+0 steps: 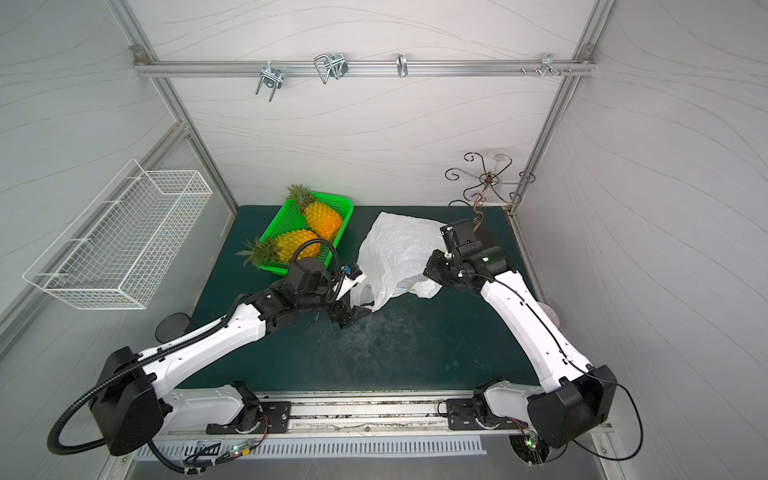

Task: Place the pineapple into a plastic bag & tie a knot
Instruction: Pick up the plastic bag at the center of the board.

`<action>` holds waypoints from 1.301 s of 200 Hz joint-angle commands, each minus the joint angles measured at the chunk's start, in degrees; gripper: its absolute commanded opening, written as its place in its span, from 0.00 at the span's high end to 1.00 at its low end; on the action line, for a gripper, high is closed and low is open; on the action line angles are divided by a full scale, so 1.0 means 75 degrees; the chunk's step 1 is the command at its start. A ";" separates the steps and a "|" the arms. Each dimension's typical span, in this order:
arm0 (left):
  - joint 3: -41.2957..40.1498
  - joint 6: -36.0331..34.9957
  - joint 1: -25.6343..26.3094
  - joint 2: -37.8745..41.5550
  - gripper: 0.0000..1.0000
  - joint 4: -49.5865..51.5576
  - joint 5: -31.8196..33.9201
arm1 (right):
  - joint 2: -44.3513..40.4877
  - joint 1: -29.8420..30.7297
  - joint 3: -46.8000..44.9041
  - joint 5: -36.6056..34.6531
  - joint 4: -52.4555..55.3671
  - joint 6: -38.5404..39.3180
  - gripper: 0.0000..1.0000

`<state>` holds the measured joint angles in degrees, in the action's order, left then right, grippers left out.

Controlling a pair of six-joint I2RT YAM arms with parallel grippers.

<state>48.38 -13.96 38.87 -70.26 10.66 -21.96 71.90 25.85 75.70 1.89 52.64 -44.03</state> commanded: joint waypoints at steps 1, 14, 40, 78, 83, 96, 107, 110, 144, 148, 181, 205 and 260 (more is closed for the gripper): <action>-0.0295 0.0422 0.0097 0.0169 0.01 0.0339 -0.0162 | 0.0070 -0.0037 0.0362 0.0340 0.0503 -0.0270 1.00; -0.0280 0.0141 0.0210 0.0067 0.01 0.0534 0.0160 | 0.0049 -0.0037 0.0438 0.0454 0.0510 -0.0400 1.00; 0.0260 -0.0468 0.0434 -0.0494 0.01 0.0715 0.0805 | 0.0070 -0.0036 0.0632 0.0696 0.0573 -0.0568 1.00; 0.0920 -0.1431 0.0547 -0.1326 0.01 0.0519 0.2046 | 0.0053 -0.0045 0.0970 0.0785 0.0773 -0.0609 1.00; 0.0954 -0.1532 0.0547 -0.1404 0.01 0.0488 0.2159 | 0.0050 -0.0048 0.0996 0.0780 0.0796 -0.0610 1.00; 0.0970 -0.1697 0.0547 -0.1594 0.03 0.0321 0.2310 | 0.0003 -0.0048 0.1026 0.0779 0.0809 -0.0649 1.00; 0.0978 -0.1814 0.0547 -0.1758 0.08 0.0146 0.2464 | -0.0015 -0.0048 0.1028 0.0796 0.0774 -0.0689 1.00; 0.0995 -0.1829 0.0547 -0.1799 0.10 0.0111 0.2505 | -0.0008 -0.0048 0.1028 0.0800 0.0771 -0.0691 1.00; 0.1004 -0.1716 0.0547 -0.1801 0.45 -0.0372 0.2820 | -0.0047 -0.0068 0.1040 0.0722 0.0897 -0.0541 1.00; 0.0983 -0.1730 0.0547 -0.1772 0.49 -0.0391 0.2808 | -0.0065 -0.0071 0.1033 0.0701 0.0897 -0.0480 1.00; 0.0863 -0.1931 0.0516 -0.1363 0.83 -0.0177 0.2346 | -0.0170 -0.0106 0.1048 0.0227 0.1086 0.0198 1.00; 0.0759 -0.1525 0.0413 -0.0812 1.00 0.0026 0.1708 | -0.0261 -0.0199 0.0984 -0.0196 0.1213 0.0918 1.00; 0.0586 0.3126 -0.0787 0.0338 1.00 -0.1435 0.0820 | -0.1047 -0.0223 -0.0255 -0.0240 -0.0110 0.3149 1.00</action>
<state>52.82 -11.44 36.91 -69.84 8.97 -12.10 67.16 24.38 77.84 0.99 57.01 -30.37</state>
